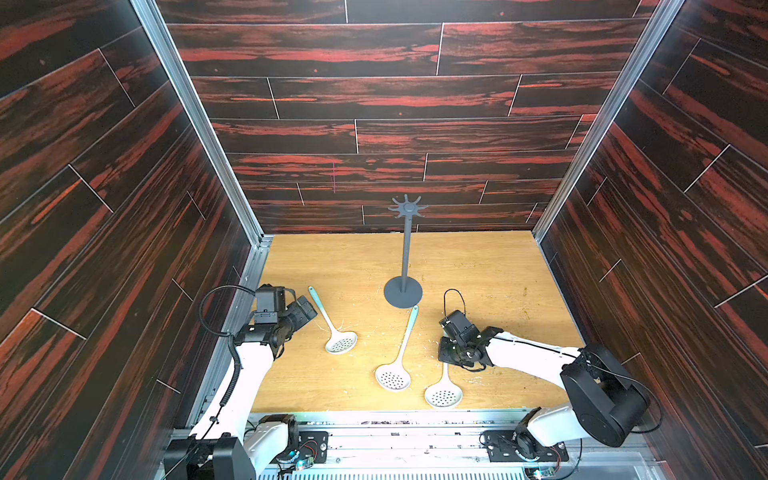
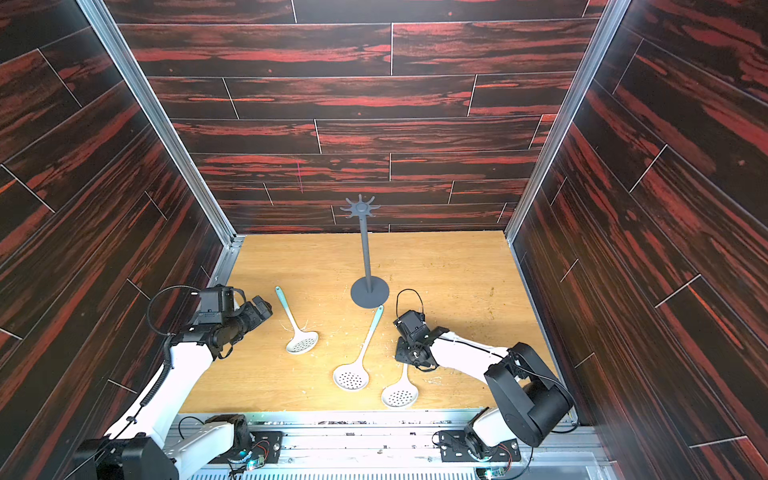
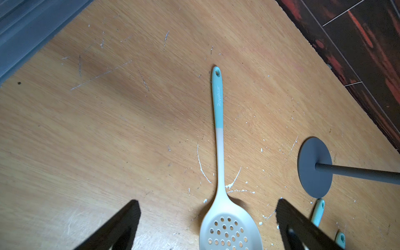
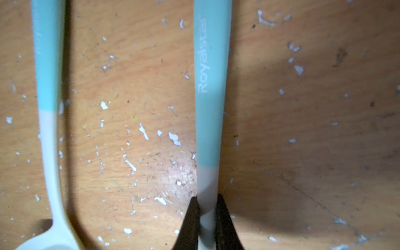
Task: Hang the skimmer on the kitchen utensil rack
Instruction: Pick up the skimmer from the center of the board.
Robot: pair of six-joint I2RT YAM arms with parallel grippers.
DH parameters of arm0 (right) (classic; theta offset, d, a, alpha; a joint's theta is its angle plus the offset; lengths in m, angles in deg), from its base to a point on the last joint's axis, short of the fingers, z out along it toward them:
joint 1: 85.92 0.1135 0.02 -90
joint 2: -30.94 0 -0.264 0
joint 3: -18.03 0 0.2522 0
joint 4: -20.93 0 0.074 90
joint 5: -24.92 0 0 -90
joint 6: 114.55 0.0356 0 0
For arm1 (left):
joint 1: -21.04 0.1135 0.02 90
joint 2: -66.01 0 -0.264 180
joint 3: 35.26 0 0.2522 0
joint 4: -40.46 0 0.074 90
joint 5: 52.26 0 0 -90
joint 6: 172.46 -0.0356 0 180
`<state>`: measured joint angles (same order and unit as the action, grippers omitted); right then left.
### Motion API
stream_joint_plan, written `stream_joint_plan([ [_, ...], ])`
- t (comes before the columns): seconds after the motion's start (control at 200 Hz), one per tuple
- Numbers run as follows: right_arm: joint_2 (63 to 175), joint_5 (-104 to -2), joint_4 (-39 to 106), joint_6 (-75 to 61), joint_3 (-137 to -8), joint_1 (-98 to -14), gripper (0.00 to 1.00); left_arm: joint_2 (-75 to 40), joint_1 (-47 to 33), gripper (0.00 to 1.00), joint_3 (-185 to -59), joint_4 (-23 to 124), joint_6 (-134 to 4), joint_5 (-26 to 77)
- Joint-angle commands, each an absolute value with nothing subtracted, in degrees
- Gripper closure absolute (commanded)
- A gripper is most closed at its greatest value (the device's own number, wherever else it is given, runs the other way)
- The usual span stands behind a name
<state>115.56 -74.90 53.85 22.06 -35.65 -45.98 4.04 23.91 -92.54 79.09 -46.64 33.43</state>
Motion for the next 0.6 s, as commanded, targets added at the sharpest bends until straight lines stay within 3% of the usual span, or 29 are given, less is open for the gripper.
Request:
stream_joint_plan([
  [0.0,112.51,-79.52,58.31,19.44,-38.3,-46.23,1.0,3.45,23.76,0.0,-92.18,79.62,-47.21,32.52],
  [0.19,100.61,-78.04,57.6,13.6,-41.51,-53.2,1.0,2.65,23.76,0.0,-92.45,79.36,-46.86,32.11],
  [0.356,90.75,-63.57,47.15,8.55,-41.78,-61.6,1.0,2.64,23.76,0.0,-92.35,78.42,-46.61,31.42],
  [0.596,88.7,-43.08,32.57,5.23,-44.1,-63.41,1.0,2.73,23.76,0.0,-91.81,77.34,-46.95,30.45],
])
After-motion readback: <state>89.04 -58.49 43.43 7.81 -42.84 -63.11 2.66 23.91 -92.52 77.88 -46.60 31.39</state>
